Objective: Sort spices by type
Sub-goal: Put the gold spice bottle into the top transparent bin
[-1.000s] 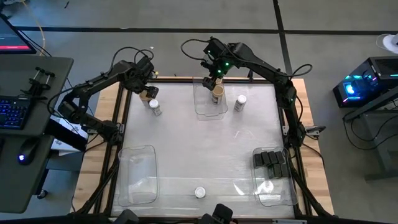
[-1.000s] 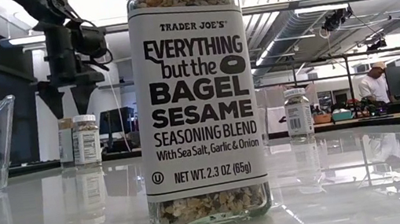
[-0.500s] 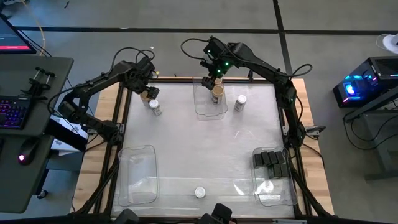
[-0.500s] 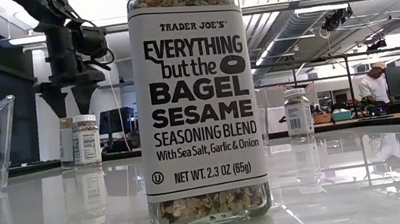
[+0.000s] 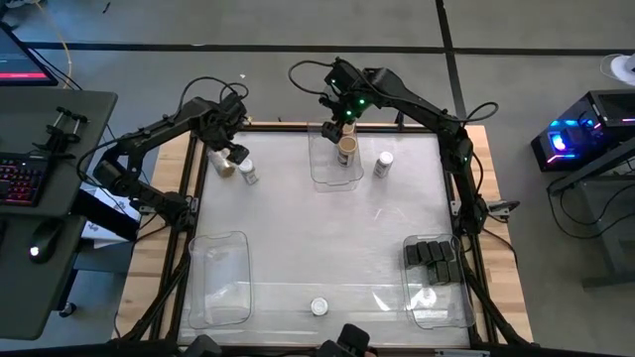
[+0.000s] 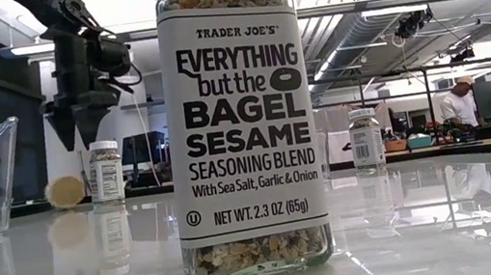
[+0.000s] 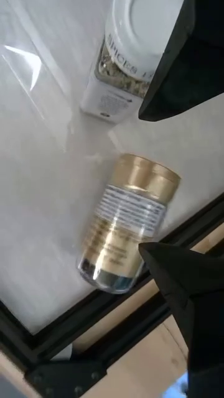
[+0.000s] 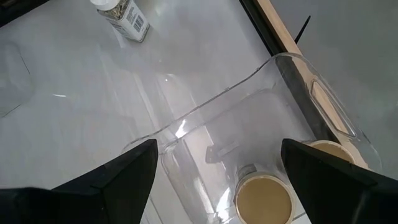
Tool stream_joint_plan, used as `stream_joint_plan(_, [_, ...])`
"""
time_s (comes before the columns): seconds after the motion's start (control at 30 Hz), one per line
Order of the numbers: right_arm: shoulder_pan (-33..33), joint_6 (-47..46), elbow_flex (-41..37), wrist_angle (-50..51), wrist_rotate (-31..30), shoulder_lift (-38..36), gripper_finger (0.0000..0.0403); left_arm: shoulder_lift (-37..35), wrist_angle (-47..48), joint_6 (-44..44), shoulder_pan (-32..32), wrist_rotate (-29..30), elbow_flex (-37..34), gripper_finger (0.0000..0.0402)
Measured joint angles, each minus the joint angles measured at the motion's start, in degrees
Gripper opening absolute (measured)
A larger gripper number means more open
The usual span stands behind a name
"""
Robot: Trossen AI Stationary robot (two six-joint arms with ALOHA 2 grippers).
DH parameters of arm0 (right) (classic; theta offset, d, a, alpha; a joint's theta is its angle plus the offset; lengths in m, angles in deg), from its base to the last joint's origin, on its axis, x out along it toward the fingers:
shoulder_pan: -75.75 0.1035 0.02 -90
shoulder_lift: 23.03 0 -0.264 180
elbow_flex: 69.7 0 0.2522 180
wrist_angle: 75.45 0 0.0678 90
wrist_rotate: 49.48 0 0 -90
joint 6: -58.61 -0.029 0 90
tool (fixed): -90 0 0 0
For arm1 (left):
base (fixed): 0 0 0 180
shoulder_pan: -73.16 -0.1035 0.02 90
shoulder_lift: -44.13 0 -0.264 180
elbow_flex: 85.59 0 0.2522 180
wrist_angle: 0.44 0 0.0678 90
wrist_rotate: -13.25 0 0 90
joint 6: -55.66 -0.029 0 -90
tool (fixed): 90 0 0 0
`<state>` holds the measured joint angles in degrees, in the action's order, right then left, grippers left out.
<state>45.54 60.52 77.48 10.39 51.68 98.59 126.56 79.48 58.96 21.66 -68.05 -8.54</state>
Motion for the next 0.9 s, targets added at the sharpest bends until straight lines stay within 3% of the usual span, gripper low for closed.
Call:
stream_joint_plan(0.5, [0.00,-1.94,0.00,-0.40,0.00,0.00,0.0337,-0.10,1.20,-0.90,0.02,3.13,0.07,0.0323])
stream_joint_plan(0.67, [0.00,-1.95,0.00,-0.42,0.02,0.00,0.0337,-0.17,0.69,-8.28,0.08,3.91,-0.65,0.0323])
stream_joint_plan(0.9, [0.00,-1.90,0.00,-0.97,0.00,0.00,0.0337,-0.17,0.12,-26.00,1.65,5.51,-5.16,0.0323])
